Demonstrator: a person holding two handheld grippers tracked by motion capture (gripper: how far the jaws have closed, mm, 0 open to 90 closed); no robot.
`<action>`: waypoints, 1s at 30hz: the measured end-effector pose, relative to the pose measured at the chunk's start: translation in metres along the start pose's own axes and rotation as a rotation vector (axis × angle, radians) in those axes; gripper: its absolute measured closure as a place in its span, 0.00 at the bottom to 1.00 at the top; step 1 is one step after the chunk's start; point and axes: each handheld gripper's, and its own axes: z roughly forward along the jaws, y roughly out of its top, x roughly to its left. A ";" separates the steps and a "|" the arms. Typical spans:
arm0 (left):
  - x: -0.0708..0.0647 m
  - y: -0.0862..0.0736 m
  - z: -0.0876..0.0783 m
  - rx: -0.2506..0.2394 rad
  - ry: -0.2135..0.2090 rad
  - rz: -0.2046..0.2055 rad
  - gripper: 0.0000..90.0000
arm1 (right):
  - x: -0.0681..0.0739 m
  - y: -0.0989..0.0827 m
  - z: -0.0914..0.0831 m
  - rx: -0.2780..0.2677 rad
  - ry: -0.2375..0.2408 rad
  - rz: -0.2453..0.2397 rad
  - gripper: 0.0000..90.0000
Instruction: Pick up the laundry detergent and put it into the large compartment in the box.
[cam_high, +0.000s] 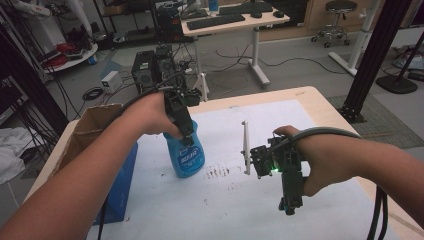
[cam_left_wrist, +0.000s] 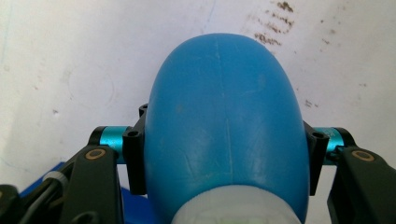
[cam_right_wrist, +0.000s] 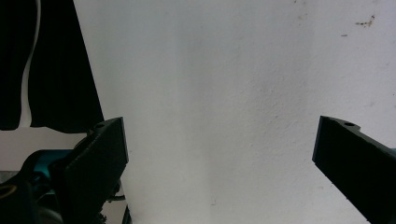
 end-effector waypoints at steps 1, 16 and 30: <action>-0.001 -0.001 -0.003 -0.006 -0.007 0.003 0.42 | 0.000 0.000 0.000 -0.001 -0.001 0.004 0.03; -0.016 -0.036 -0.082 0.020 -0.020 -0.020 0.42 | 0.003 0.007 -0.008 -0.005 -0.017 -0.012 0.03; -0.009 -0.087 -0.170 -0.030 -0.003 -0.117 0.42 | 0.002 0.015 -0.011 -0.006 -0.023 -0.036 0.03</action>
